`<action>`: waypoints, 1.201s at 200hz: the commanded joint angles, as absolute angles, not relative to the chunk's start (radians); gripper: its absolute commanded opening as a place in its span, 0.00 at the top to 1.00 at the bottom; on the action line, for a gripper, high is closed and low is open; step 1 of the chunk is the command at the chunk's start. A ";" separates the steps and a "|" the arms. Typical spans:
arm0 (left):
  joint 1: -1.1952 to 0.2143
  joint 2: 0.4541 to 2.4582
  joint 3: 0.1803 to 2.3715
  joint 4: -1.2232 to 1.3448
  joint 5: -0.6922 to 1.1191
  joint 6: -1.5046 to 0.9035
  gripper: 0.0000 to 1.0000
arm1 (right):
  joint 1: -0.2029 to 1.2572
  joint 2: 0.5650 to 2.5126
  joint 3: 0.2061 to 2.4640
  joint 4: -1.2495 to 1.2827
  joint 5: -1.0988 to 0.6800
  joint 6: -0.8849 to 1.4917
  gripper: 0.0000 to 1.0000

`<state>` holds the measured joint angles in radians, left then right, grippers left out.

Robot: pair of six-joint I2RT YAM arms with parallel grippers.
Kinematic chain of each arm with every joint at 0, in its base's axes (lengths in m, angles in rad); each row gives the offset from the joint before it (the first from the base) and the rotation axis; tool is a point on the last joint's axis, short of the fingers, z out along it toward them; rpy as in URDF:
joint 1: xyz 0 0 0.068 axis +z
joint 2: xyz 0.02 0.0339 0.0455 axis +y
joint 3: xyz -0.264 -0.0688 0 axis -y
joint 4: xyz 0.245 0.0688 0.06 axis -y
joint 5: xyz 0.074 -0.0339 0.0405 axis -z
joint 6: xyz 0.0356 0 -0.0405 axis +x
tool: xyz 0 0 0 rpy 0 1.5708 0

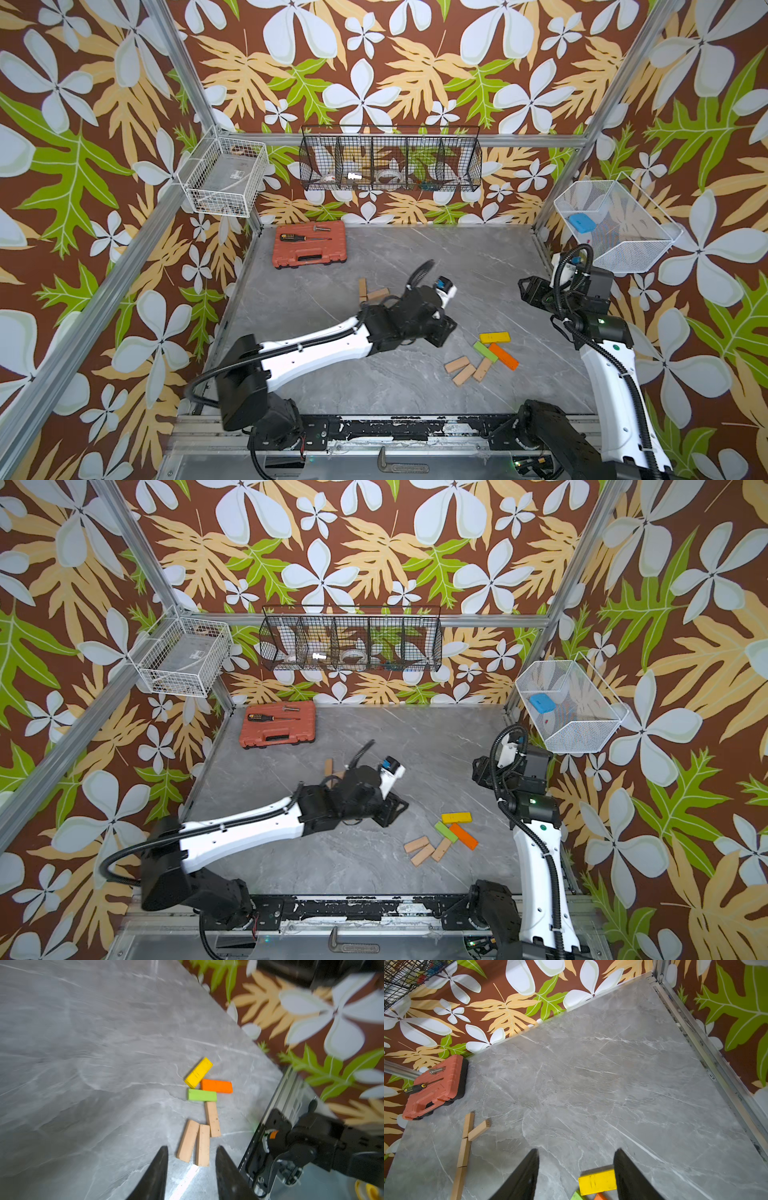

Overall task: Assemble the letter k with building blocks
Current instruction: Pick up the building block from the center of the board.

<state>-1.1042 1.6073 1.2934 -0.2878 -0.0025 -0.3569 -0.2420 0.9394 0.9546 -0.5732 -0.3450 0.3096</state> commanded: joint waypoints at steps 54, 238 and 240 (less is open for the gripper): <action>-1.166 1.938 1.544 -0.581 0.091 -0.043 0.59 | -0.252 0.821 0.924 -0.563 -0.344 0.350 0.39; -1.175 2.230 1.724 -0.724 0.067 0.092 0.63 | -0.252 0.836 0.881 -0.525 -0.386 0.367 0.37; -1.175 2.230 1.725 -0.724 0.064 0.093 0.64 | -0.252 0.836 0.881 -0.525 -0.387 0.367 0.37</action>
<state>-1.1744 2.2208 1.7157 -0.6891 0.0643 0.0792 -0.2520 0.8333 0.8806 -0.5541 -0.3706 0.3622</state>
